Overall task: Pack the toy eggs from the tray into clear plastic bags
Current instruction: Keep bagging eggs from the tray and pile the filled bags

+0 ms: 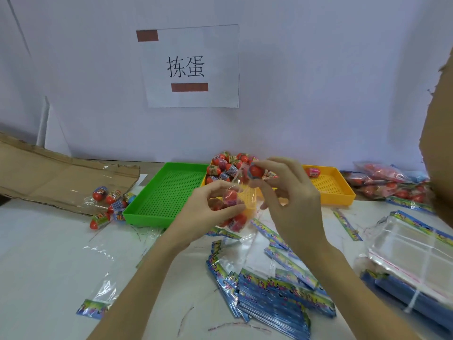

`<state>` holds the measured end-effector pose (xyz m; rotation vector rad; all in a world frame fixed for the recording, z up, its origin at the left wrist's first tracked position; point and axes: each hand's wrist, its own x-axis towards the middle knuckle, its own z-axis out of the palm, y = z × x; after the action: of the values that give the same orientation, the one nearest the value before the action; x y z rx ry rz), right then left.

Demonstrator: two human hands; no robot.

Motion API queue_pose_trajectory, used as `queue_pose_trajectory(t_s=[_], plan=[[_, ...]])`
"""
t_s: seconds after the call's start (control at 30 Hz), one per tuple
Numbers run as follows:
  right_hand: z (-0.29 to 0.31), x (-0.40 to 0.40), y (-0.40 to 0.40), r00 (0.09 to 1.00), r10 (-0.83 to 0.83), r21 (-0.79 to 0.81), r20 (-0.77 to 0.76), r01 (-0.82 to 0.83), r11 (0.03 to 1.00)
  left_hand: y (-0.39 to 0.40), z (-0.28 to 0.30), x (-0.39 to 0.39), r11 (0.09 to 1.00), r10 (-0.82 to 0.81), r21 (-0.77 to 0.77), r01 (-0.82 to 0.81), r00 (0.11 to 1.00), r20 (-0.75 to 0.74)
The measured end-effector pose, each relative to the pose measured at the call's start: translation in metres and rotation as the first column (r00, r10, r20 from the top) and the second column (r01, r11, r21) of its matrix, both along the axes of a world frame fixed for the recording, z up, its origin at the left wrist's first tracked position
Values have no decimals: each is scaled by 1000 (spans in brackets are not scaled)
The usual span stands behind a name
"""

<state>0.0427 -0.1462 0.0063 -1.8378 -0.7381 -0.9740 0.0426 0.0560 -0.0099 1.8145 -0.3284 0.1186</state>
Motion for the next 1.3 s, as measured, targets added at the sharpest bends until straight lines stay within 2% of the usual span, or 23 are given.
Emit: queue_pose_trajectory(t_s=[0.1,0.17,0.23,0.33,0.47,0.57,0.7,0.93,1.1,1.3], plan=[[-2,0,0,988,-148,-182,38,153,971,-1,2,-2,997,-69,-19,69,998,4],[-2,2,-3,974,-224,-208,41,228,951,0,4,-3,997,-77,-28,78,997,16],[0,3,-6,970,-240,-167,-20,234,958,0,4,-3,996,-75,-43,76,997,24],[1,6,-11,982,-166,-143,-93,152,978,0,4,-3,995,-86,-43,88,996,30],[3,7,-11,995,-73,-203,-64,59,977,-2,5,-4,995,-85,-42,86,996,35],[2,8,-12,996,-77,-229,-52,63,971,-2,4,-4,996,-59,-68,61,998,31],[2,8,-14,989,-100,-190,-108,78,979,-2,3,-3,997,-57,-56,58,998,27],[5,10,-16,988,-28,-212,-150,-4,977,1,3,-2,997,-48,-64,49,999,16],[3,10,-16,927,93,-68,-364,-126,990,3,3,-1,995,-68,-74,69,997,23],[3,8,-14,909,136,2,-393,-147,989,3,3,0,997,-56,-60,58,998,35]])
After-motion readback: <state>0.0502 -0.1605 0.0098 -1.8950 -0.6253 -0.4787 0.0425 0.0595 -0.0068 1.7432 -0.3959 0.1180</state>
